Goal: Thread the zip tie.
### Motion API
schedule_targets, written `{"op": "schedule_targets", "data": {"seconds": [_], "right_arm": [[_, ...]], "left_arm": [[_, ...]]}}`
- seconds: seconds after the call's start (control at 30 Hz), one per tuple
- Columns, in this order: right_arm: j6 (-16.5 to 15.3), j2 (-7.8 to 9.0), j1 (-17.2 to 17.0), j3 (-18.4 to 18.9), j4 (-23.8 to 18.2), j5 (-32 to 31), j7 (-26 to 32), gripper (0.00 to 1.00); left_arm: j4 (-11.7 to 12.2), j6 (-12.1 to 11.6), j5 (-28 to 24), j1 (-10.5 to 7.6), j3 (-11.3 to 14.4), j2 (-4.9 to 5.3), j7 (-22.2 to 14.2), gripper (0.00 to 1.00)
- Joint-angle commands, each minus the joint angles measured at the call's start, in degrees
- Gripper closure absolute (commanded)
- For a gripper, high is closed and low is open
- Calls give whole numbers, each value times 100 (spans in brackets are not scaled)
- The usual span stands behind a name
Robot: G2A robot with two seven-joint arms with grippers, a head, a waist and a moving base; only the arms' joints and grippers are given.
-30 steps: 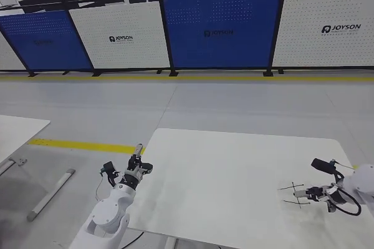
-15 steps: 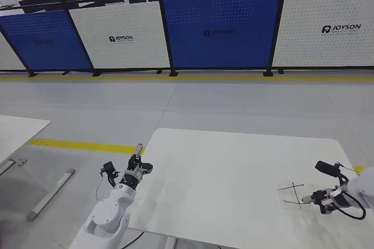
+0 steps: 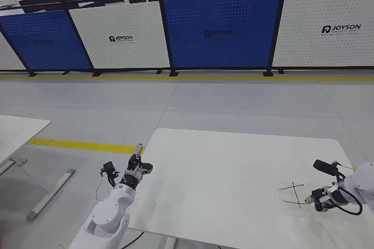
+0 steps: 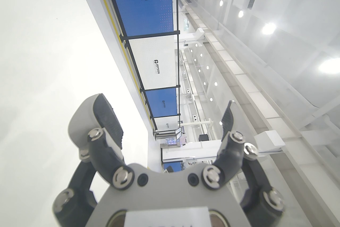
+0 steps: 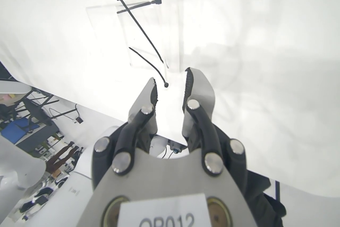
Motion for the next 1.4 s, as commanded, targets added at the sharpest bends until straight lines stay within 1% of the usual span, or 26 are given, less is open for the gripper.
{"op": "schedule_targets", "data": {"seconds": [0.0, 0.07, 0.2, 0.33, 0.4, 0.43, 0.47, 0.53, 0.63, 0.7, 0.9, 0.93, 0.97, 1.0, 1.37], "right_arm": [[9, -31, 52, -55, 56, -1, 0, 76], [-5, -65, 105, -116, 123, 10, 0, 78], [-72, -108, 184, -218, 219, 23, 0, 74], [-125, -138, 254, -310, 300, 55, 0, 75], [-150, -149, 289, -348, 350, 83, 0, 73], [-157, -153, 302, -363, 366, 92, 0, 74], [-160, -156, 311, -379, 378, 97, 0, 80], [-164, -162, 331, -405, 394, 103, 0, 85], [-169, -161, 339, -430, 386, 100, 0, 88], [-170, -157, 342, -438, 380, 96, 0, 86], [-168, -148, 344, -439, 364, 100, 0, 88], [-162, -147, 345, -441, 359, 97, 0, 95], [-160, -146, 345, -443, 356, 98, 0, 96], [-158, -145, 347, -443, 355, 98, 0, 100], [-159, -90, 322, -355, 276, 118, 0, 100]], "left_arm": [[0, 0, 0, 0, 0, 0, 0, 0], [0, 0, 0, 0, 0, 0, 0, 0], [0, 0, 0, 0, 0, 0, 0, 0], [0, 0, 0, 0, 0, 0, 0, 0], [0, 0, 0, 0, 0, 0, 0, 0], [0, 0, 0, 0, 0, 0, 0, 0], [0, 0, 0, 0, 0, 0, 0, 0], [0, 0, 0, 0, 0, 0, 0, 0], [0, 0, 0, 0, 0, 0, 0, 0], [0, 0, 0, 0, 0, 0, 0, 0], [0, 0, 0, 0, 0, 0, 0, 0], [0, 0, 0, 0, 0, 0, 0, 0], [0, 0, 0, 0, 0, 0, 0, 0], [0, 0, 0, 0, 0, 0, 0, 0], [0, 0, 0, 0, 0, 0, 0, 0]]}}
